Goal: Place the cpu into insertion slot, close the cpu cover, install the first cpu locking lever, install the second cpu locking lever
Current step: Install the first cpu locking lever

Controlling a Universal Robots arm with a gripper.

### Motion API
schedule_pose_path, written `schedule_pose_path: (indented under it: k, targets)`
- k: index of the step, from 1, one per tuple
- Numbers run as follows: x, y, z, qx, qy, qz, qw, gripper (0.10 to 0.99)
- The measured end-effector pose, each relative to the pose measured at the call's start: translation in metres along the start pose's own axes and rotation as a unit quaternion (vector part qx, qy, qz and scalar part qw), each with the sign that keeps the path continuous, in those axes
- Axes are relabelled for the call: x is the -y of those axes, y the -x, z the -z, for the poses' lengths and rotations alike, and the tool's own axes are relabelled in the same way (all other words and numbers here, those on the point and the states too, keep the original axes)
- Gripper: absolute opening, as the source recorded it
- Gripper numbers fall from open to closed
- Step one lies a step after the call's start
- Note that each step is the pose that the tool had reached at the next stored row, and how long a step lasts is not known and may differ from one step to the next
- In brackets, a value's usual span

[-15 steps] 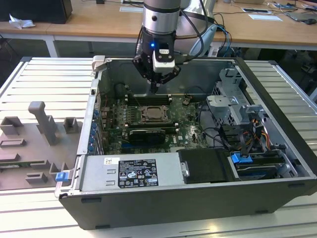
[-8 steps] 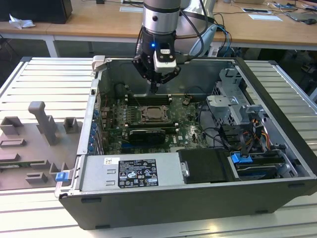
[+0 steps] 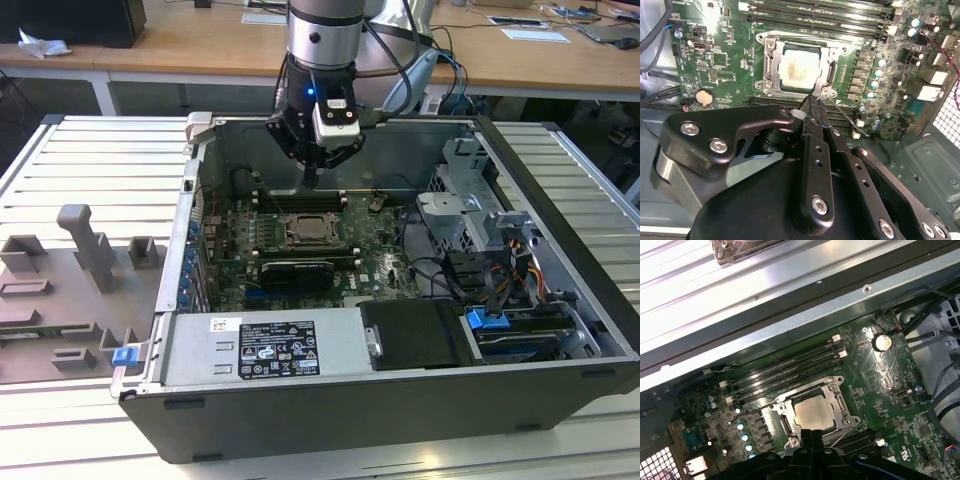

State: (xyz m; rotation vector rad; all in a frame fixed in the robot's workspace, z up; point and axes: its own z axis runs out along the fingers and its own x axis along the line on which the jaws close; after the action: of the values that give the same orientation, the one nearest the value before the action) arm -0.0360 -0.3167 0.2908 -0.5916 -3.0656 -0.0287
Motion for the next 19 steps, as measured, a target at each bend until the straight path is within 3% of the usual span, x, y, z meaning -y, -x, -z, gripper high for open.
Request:
schedule_pose_path:
  k: [5,9,13,19]
  targets:
    - [0.0,0.0,0.0,-0.0006,-0.0009,0.042,0.9991,0.106]
    - [0.0,0.0,0.0,-0.0012,-0.0019,0.082,0.9967,0.106]
    - [0.0,0.0,0.0,-0.0015,-0.0023,0.1,0.995,0.106]
    - [0.0,0.0,-0.0001,-0.0016,-0.0024,0.11,0.9939,0.106]
